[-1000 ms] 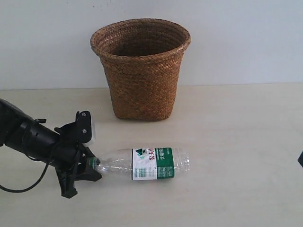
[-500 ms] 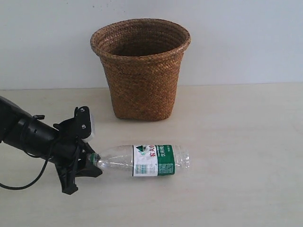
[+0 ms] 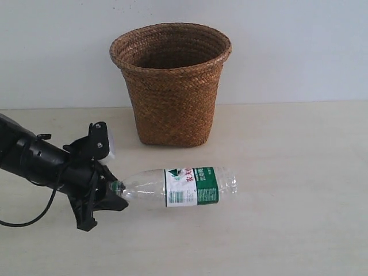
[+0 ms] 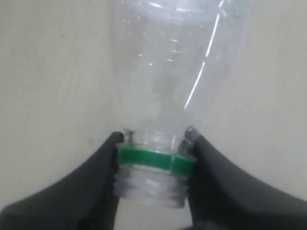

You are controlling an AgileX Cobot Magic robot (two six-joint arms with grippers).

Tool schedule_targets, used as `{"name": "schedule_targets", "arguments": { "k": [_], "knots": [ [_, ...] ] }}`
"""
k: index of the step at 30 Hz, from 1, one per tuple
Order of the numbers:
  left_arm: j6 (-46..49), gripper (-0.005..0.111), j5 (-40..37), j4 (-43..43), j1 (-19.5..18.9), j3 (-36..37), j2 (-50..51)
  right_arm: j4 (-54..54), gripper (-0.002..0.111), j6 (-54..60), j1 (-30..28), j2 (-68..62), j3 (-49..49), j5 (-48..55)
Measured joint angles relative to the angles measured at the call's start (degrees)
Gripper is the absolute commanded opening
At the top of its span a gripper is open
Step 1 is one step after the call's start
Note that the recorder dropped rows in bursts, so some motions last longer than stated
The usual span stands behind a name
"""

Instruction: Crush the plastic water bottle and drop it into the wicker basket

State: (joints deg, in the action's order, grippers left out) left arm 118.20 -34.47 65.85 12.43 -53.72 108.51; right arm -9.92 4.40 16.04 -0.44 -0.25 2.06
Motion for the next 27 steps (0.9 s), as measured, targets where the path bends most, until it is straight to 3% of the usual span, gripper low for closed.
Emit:
{"name": "schedule_targets", "arguments": {
  "k": [14, 18, 22, 27],
  "knots": [
    [-20.96, 0.004, -17.67, -3.47, 0.00, 0.21, -14.57, 0.00, 0.000, 0.00, 0.00, 0.00, 0.25, 2.29],
    [-25.58, 0.004, -17.19, 0.48, 0.00, 0.21, -20.70, 0.00, 0.000, 0.00, 0.00, 0.00, 0.27, 2.39],
    [-26.67, 0.004, -12.77, 10.72, 0.00, 0.06, -26.55, 0.00, 0.000, 0.00, 0.00, 0.00, 0.27, 2.39],
    [-33.49, 0.004, -6.95, 15.43, 0.00, -5.37, -27.91, -0.10, 0.000, -0.38, 0.00, 0.00, 0.27, 2.39]
  ]
}}
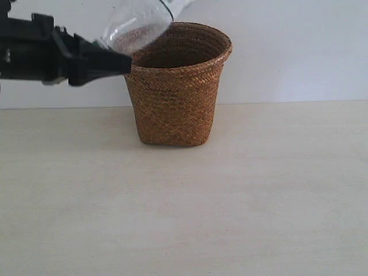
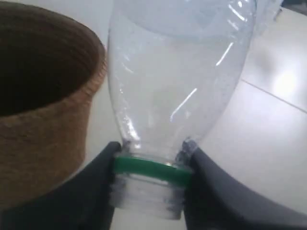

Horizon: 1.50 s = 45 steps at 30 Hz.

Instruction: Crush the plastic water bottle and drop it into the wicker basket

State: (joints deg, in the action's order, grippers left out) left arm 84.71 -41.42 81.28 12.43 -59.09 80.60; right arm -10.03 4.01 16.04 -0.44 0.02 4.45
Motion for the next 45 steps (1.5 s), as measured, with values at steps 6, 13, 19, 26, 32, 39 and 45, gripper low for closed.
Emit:
{"name": "schedule_targets", "arguments": {
  "k": [6, 13, 19, 26, 32, 39, 45],
  "knots": [
    [-5.96, 0.023, 3.02, 0.24, 0.12, -12.34, 7.31, 0.00, 0.000, -0.24, 0.00, 0.00, 0.00, 0.00],
    [-12.44, 0.109, 5.65, -3.15, 0.12, -22.16, 17.09, 0.00, 0.000, -2.07, 0.00, 0.05, 0.00, 0.00],
    [-18.84, 0.089, 8.36, -4.05, 0.12, -25.62, 18.18, -0.95, 0.000, -2.44, 0.00, 0.05, 0.00, 0.00],
    [-28.26, 0.006, 5.24, -14.21, -0.88, -25.85, 14.13, -0.95, 0.000, -2.44, 0.00, 0.05, 0.00, 0.00],
    [-32.66, 0.004, -1.62, -16.07, -5.15, -22.03, 10.62, -1.08, 0.000, -2.52, 0.00, 0.05, 0.00, 0.00],
    [-15.97, 0.004, 5.92, 4.70, -12.94, -1.61, 0.75, -1.19, 0.000, -2.52, 0.00, 0.05, 0.00, 0.00],
    [-0.56, 0.004, 16.43, 17.35, -15.23, 13.74, -13.92, -1.19, 0.000, -2.52, 0.00, 0.05, 0.00, 0.00]
  ]
}}
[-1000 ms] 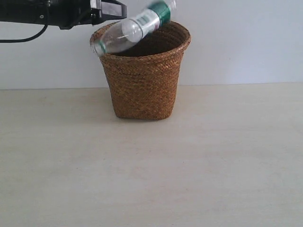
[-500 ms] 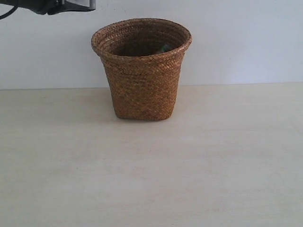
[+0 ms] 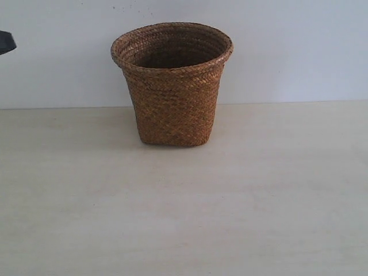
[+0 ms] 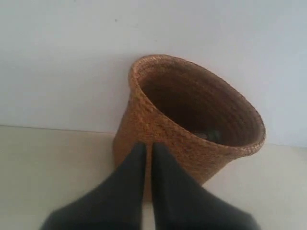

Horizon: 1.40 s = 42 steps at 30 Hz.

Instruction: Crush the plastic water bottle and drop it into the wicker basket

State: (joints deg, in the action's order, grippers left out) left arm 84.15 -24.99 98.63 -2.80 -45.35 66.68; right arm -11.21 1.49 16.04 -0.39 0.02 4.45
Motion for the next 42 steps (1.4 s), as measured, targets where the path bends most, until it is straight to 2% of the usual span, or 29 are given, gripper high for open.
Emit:
{"name": "schedule_targets", "arguments": {
  "k": [6, 13, 17, 42],
  "knots": [
    [-0.38, 0.004, 3.50, 0.60, 0.00, 7.52, -12.96, 0.00, 0.000, 0.00, 0.00, 0.00, 0.00, 0.00],
    [-2.84, 0.004, 1.31, 1.06, 0.00, 15.16, -29.40, 0.00, 0.000, 0.00, 0.00, 0.00, 0.00, 0.00],
    [-3.08, 0.004, 0.29, 1.06, 0.00, 16.08, -35.14, 0.00, 0.000, 0.00, 0.00, 0.00, 0.00, 0.00],
    [-3.08, 0.004, 0.05, 1.06, 0.00, 17.09, -37.33, -0.24, 0.000, 0.00, 0.00, 0.00, 0.00, -0.55]
  ]
}}
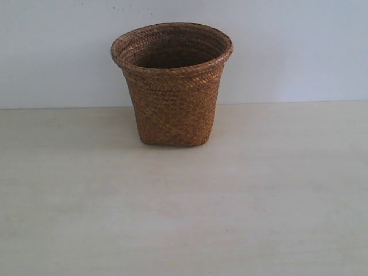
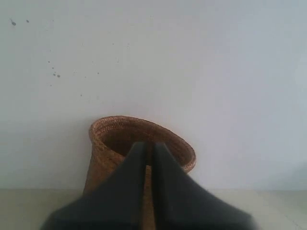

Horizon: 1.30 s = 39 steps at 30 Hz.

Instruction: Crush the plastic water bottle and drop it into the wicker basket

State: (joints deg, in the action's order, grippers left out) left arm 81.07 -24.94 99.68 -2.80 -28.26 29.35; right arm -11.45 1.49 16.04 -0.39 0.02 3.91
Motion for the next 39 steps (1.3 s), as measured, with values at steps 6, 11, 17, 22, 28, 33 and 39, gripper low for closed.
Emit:
{"name": "schedule_targets", "arguments": {
  "k": [6, 11, 17, 22, 28, 33, 39],
  "knots": [
    [-4.00, 0.004, 1.26, -5.66, 0.00, 2.41, -3.25, 0.00, 0.000, 0.00, 0.00, 0.00, 0.00, 0.00],
    [-33.70, 0.004, 3.00, -36.57, 0.00, 3.86, -7.00, 0.00, 0.000, 0.00, 0.00, 0.00, 0.00, 0.00],
    [-87.12, 0.004, 4.12, -82.73, 0.00, 5.83, -8.56, -0.11, 0.000, 0.00, 0.00, 0.00, 0.00, -0.14],
    [-103.83, 0.004, 4.12, -98.68, 0.00, 10.15, -14.05, -0.11, 0.000, 0.00, 0.00, 0.00, 0.00, -0.14],
    [-99.38, 0.004, 4.12, -101.23, 0.00, 15.87, -24.09, -0.11, 0.000, 0.00, 0.00, 0.00, 0.00, -0.14],
    [-91.52, 0.004, 4.23, -100.66, 0.00, 20.02, -28.87, -0.11, 0.000, 0.00, 0.00, 0.00, 0.00, -0.14],
    [-87.24, 0.004, 5.27, -99.68, 0.00, 22.95, -29.17, -0.11, 0.000, 0.00, 0.00, 0.00, 0.00, -0.36]
  ]
}}
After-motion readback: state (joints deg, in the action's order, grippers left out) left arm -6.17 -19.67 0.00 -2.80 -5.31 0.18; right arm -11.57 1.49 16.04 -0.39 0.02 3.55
